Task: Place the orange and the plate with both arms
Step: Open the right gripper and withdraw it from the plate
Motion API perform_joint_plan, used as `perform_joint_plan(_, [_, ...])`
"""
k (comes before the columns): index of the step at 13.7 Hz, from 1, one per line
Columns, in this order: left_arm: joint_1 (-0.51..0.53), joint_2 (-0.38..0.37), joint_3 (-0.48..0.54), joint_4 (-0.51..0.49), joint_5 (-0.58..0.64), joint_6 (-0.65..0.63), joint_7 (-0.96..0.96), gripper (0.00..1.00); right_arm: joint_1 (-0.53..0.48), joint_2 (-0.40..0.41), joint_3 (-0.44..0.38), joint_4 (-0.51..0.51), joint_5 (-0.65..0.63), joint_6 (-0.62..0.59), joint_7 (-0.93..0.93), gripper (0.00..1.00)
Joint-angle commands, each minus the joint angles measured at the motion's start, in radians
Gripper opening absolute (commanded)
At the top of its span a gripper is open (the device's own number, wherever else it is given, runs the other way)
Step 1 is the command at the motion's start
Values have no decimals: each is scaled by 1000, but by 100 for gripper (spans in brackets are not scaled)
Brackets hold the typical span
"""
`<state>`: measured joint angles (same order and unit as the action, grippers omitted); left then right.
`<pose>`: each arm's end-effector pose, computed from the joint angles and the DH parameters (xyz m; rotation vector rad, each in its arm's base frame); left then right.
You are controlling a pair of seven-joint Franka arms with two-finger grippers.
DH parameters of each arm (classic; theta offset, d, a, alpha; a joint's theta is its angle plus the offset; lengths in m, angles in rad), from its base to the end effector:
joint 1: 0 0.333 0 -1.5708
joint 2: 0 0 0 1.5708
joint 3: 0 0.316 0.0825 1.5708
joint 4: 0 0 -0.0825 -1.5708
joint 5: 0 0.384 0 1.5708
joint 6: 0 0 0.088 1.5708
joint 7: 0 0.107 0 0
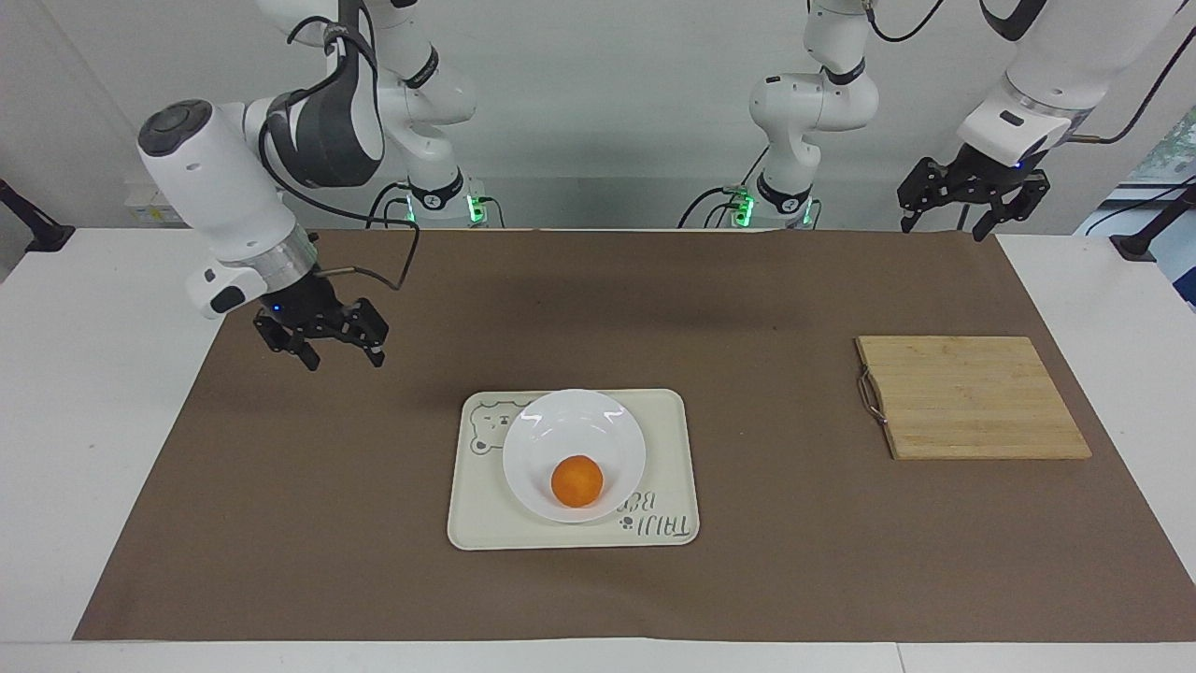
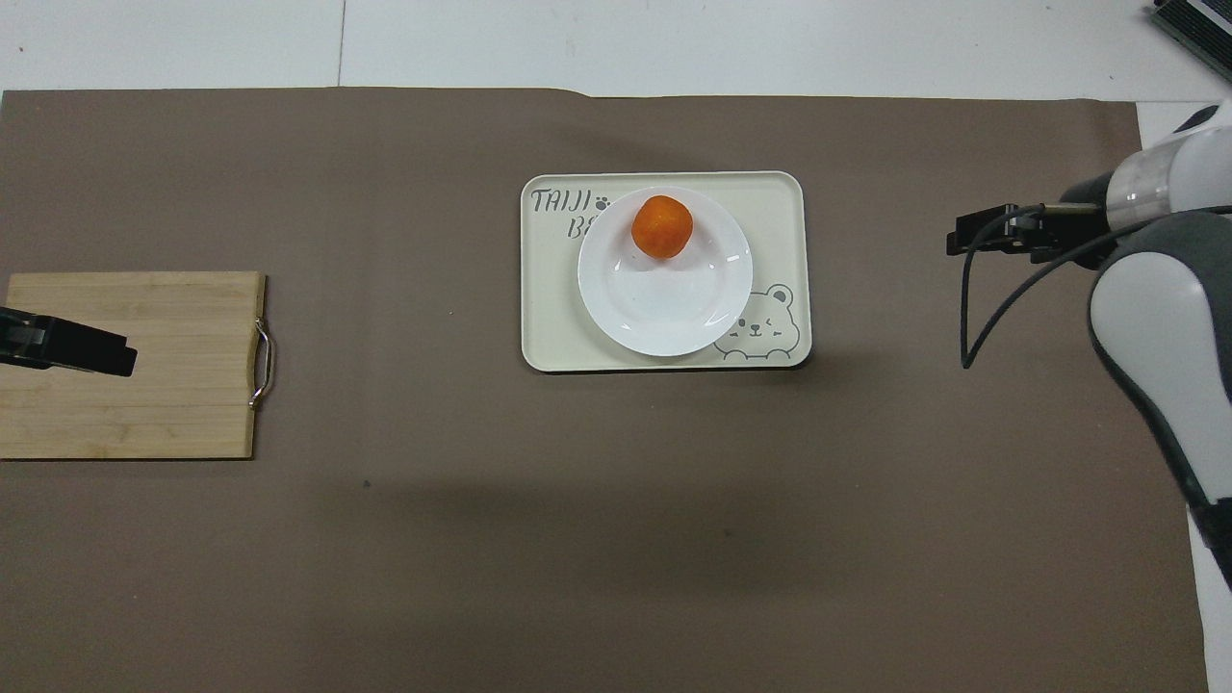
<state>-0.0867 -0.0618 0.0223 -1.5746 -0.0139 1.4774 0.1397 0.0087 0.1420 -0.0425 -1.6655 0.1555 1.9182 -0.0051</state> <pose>0.5244 -0.0350 0.6481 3.1081 -0.3200 -0.0544 0.6185 -0.0085 0.5285 -2.9940 0.1091 -0.1704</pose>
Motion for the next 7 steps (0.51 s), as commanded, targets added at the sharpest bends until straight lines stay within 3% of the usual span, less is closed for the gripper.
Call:
perform_joint_plan(1, [2,0,1,15,3,-12,-9,100,-15,-67,6,-11,-69,-86,30,100])
perform_joint_plan(7, [2,0,1,15,3,-12,-9,100,-23,-94,-11,145,-129,-352,27,100])
